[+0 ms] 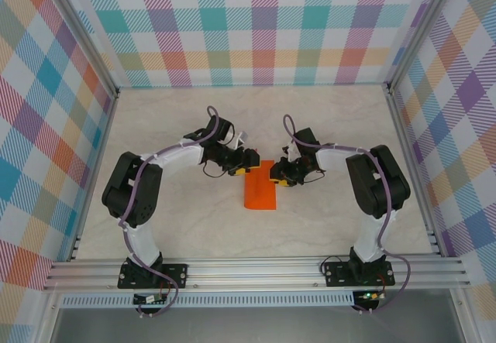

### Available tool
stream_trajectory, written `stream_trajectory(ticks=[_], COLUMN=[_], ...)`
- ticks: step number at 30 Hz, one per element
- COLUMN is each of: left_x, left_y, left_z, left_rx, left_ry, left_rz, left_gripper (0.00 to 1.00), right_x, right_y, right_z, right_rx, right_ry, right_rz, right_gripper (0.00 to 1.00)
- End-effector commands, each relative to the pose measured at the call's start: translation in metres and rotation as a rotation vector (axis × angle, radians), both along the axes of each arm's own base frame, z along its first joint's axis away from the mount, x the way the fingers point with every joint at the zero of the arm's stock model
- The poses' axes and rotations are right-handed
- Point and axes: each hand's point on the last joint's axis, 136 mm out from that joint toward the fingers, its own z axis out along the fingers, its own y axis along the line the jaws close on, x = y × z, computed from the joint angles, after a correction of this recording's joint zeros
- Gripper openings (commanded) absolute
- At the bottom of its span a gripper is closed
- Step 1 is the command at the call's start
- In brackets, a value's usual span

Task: Fold a paper plane with a square sheet of paper (fold left side to right side)
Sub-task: First fold in half a square sheet of paper at the center of the table.

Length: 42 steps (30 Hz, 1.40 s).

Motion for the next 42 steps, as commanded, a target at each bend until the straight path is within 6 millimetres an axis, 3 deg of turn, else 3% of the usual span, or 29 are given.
stream_trajectory(ticks=[1, 7, 12, 17, 22, 29, 36, 42], left_x=[0.003, 0.008, 0.007, 0.006, 0.006, 0.006, 0.006, 0.0], left_y=[-0.012, -0.016, -0.017, -0.016, -0.017, -0.017, -0.016, 0.003], left_z=[0.008, 0.009, 0.008, 0.007, 0.007, 0.006, 0.009, 0.023], left_rx=[-0.034, -0.048, -0.051, -0.049, -0.049, -0.046, -0.038, 0.034], left_ry=[-0.004, -0.031, -0.026, -0.023, -0.024, -0.025, -0.033, -0.088], left_rz=[-0.015, -0.017, -0.018, -0.017, -0.019, -0.02, -0.016, 0.017], left_gripper=[0.59, 0.59, 0.55, 0.48, 0.34, 0.29, 0.3, 0.42], right_x=[0.012, 0.017, 0.021, 0.027, 0.029, 0.026, 0.022, 0.021], right_y=[-0.008, 0.011, 0.031, 0.04, 0.041, 0.043, 0.038, 0.026], right_z=[0.032, 0.08, 0.092, 0.086, 0.077, 0.069, 0.06, 0.048], right_rx=[0.03, 0.216, 0.308, 0.328, 0.322, 0.322, 0.274, 0.171], right_ry=[-0.091, -0.143, -0.123, -0.095, -0.073, -0.046, -0.041, -0.052], right_rz=[-0.03, -0.027, -0.011, -0.02, -0.029, -0.015, -0.01, -0.012], right_gripper=[0.38, 0.43, 0.43, 0.43, 0.41, 0.35, 0.15, 0.03])
